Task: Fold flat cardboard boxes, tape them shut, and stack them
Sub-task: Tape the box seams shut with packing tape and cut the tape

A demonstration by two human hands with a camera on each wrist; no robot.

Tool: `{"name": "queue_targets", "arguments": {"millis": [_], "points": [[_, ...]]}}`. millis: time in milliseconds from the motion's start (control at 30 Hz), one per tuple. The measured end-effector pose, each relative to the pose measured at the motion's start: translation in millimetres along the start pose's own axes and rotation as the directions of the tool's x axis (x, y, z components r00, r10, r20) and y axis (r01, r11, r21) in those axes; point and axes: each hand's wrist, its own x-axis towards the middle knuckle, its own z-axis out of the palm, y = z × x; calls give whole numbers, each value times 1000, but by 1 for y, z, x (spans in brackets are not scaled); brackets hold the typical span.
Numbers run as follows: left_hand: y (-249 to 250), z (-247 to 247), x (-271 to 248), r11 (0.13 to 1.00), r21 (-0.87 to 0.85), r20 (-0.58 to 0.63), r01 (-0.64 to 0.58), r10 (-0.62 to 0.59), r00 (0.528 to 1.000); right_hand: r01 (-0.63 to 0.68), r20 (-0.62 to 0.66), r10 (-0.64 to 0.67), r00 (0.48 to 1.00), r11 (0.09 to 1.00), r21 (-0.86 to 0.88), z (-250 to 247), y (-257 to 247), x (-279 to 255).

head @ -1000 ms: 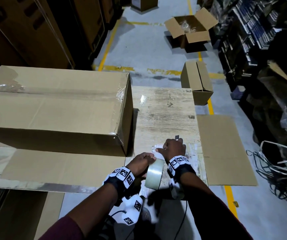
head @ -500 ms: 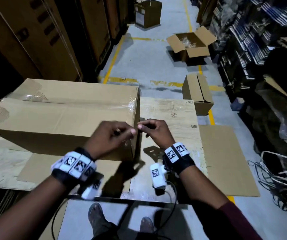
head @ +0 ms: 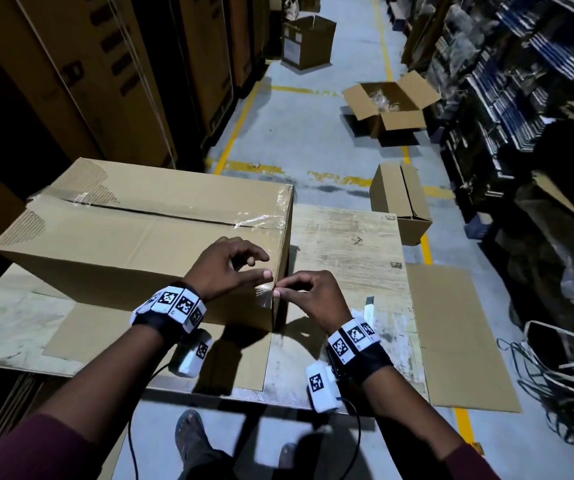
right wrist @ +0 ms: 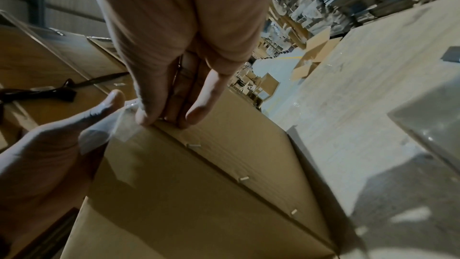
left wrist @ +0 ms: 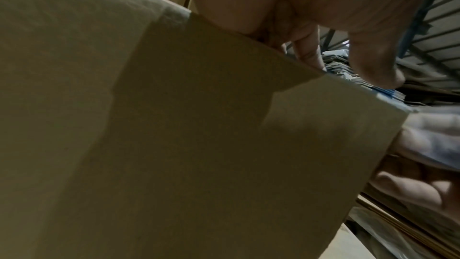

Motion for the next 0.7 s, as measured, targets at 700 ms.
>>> {"name": "queue_targets", "arguments": {"millis": [700], "points": [[5,22,-8,782,618,-23,-79,118,993,144,-110,-212,971,888,-437,-24,-27,73]]}}
